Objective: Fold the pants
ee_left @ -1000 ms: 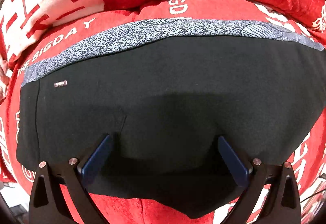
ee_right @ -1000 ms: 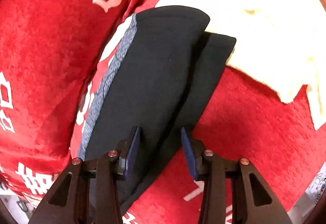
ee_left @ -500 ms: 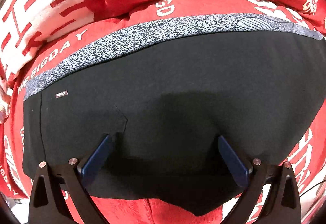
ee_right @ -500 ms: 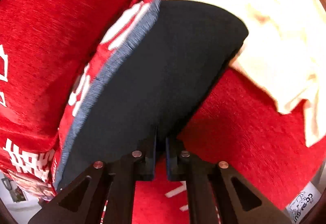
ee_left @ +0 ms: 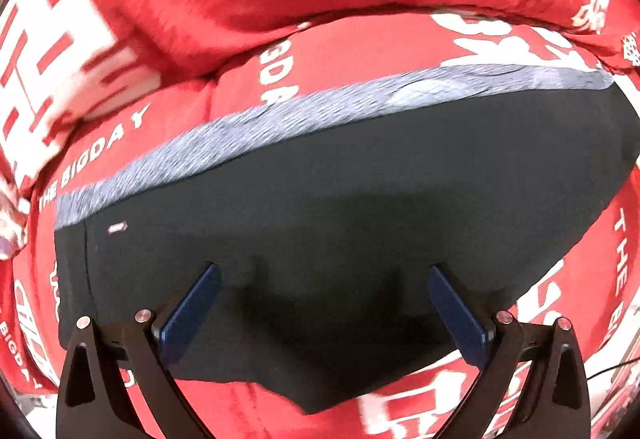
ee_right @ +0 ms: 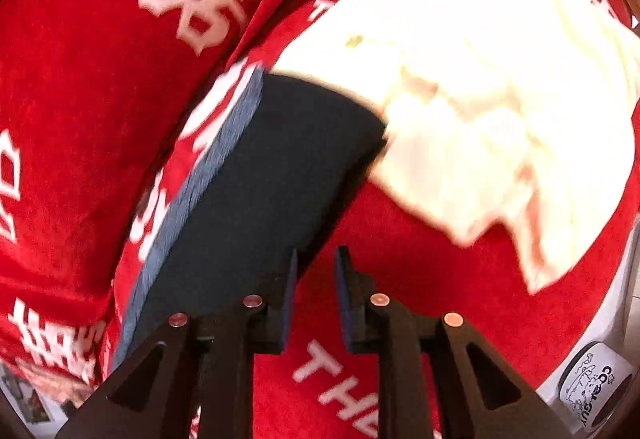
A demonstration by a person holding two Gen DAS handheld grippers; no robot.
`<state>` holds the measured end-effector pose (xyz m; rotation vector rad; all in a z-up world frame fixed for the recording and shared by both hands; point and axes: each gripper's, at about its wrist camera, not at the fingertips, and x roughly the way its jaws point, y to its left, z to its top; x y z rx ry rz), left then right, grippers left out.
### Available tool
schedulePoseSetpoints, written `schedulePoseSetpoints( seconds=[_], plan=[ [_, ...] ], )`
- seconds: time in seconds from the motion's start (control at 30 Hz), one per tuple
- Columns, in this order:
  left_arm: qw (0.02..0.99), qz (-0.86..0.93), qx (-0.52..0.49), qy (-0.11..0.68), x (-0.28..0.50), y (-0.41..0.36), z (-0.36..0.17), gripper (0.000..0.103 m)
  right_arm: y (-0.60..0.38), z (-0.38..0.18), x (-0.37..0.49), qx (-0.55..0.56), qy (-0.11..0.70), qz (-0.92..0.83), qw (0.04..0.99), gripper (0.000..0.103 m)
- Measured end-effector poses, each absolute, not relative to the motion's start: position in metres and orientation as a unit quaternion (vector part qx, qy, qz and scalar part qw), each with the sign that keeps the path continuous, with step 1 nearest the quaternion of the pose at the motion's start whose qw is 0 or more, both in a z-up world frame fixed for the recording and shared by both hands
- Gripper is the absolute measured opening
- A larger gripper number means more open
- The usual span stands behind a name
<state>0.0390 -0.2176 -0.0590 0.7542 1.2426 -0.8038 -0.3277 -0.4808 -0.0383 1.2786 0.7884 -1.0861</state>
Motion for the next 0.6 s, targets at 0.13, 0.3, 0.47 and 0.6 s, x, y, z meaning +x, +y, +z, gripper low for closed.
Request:
schedulePoseSetpoints(
  seconds=[0.13,0.3,0.47,0.6],
  plan=[
    [0.671,-0.363,0.328,0.557,0.019,-0.252,-0.059,0.103,-0.502,-0.036,-0.324,0.542,0.341,-0.451,0.621,0.021],
    [0.667,-0.353,0.342,0.560,-0.012,-0.289,-0.063,0.103,-0.522,-0.054,-0.337,0.523,0.378,-0.471,0.602,0.022],
    [0.662,-0.357,0.352,0.558,-0.037,-0.310,-0.059,0.103,-0.506,-0.054,-0.382,0.605,0.325,-0.422,0.592,0.030],
    [0.660,-0.352,0.352,0.563,-0.047,-0.322,-0.062,0.103,-0.488,-0.060,-0.390,0.631,0.324,-0.377,0.596,0.048]
  ],
)
